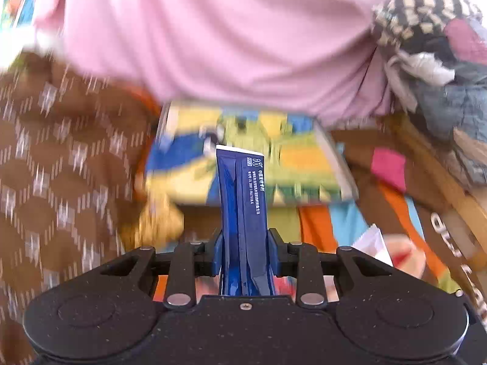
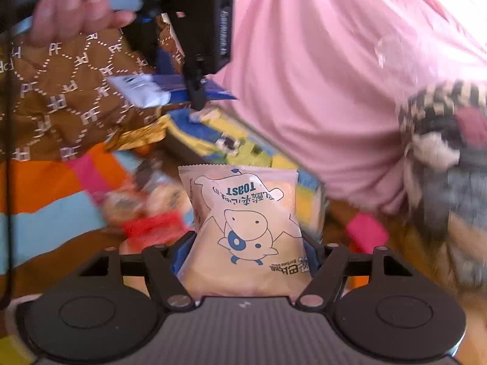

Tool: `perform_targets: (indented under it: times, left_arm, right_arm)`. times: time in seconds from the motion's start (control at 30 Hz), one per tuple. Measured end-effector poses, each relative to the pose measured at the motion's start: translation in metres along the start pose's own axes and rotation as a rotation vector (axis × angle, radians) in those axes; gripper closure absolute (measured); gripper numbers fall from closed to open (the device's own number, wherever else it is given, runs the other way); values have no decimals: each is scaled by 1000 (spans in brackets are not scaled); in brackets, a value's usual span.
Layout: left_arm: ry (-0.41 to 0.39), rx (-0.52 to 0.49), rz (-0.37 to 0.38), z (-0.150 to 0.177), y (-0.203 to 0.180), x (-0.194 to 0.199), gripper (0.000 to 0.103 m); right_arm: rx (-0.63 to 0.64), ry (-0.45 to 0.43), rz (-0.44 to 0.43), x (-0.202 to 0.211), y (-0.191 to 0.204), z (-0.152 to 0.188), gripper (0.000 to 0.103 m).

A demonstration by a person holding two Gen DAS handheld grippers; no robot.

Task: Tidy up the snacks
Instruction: 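Lift and carry the TOAST bag with the right tool while the left carries the blue packet to the tray, then open the right tool to drop the TOAST bag in the tray while the left releases the blue packet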

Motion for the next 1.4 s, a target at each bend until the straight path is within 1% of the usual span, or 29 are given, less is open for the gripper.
perform_targets:
  times: [0.07, 0.13, 0.27, 0.3, 0.37, 0.47, 0.57, 0.63, 0.7, 0.77, 0.87, 0.93, 0.97, 1.0, 1.03, 1.13, 1.23, 1.3, 1.33, 1.37, 1.4]
  left_arm:
    - [-35, -7, 5, -23, -3, -9, 71]
    - [-85, -11, 12, -44, -4, -20, 71]
    - [-161, -15, 20, -72, 0, -50, 71]
    - [-168, -11, 22, -75, 3, -57, 71]
    - [-178, -1, 29, -82, 12, -75, 71]
    - [-168, 3, 10, -86, 28, -102, 71]
    - [-163, 8, -11, -87, 44, -126, 71]
    - [-157, 19, -16, -84, 54, -143, 71]
    - [-157, 51, -14, -78, 64, -155, 71]
    - [-138, 72, -2, -73, 69, -171, 71]
    - [-106, 66, -6, -67, 66, -190, 71]
    - [-91, 45, -7, -64, 62, -200, 71]
    - [-84, 32, -9, -63, 60, -205, 71]
    - [-75, 25, -13, -61, 58, -209, 71]
    - [-68, 26, -15, -61, 57, -214, 71]
    - [-46, 45, -17, -56, 57, -224, 71]
    - [-30, 59, -21, -50, 58, -228, 70]
    - [-35, 54, -28, -50, 57, -227, 67]
    - [-36, 53, -31, -51, 56, -226, 63]
    - [-39, 55, -31, -51, 55, -225, 60]
    - [-49, 59, -31, -51, 54, -223, 53]
  right_arm:
    - [41, -8, 36, -20, -11, -8, 29]
    - [43, -7, 53, -42, -25, -15, 29]
    - [65, -20, 82, -88, -47, -31, 29]
    - [53, -23, 77, -99, -53, -36, 29]
    - [-21, -22, 50, -123, -63, -46, 29]
    - [-159, -29, 26, -157, -73, -55, 29]
    - [-227, -50, 26, -187, -75, -61, 30]
    - [-208, -61, 37, -205, -70, -63, 30]
    - [-211, -56, 22, -220, -68, -63, 30]
    - [-216, -50, 9, -231, -66, -59, 31]
    - [-231, -33, -2, -242, -64, -50, 31]
    - [-246, -21, -7, -248, -64, -43, 31]
    - [-253, -13, -10, -251, -64, -40, 33]
    - [-259, -6, -12, -253, -64, -37, 41]
    - [-263, 1, -13, -255, -64, -35, 45]
    - [-265, 3, -13, -258, -64, -34, 45]
    - [-261, 5, -17, -260, -64, -34, 40]
    - [-271, -7, -4, -255, -65, -35, 24]
    - [-287, -16, 1, -252, -67, -34, 19]
    - [-302, -22, 3, -250, -69, -35, 12]
    - [-315, -29, 3, -247, -71, -35, 9]
Point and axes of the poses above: each gripper's, at about its wrist camera, not at the fingertips, and x roughly against the way its jaws point, y to its left, z to its underside, the point moved 4 cm from there along -x, roughly the way its jaws point, and after that the axes turned 1 degree about -z, right-handed, at the moved point
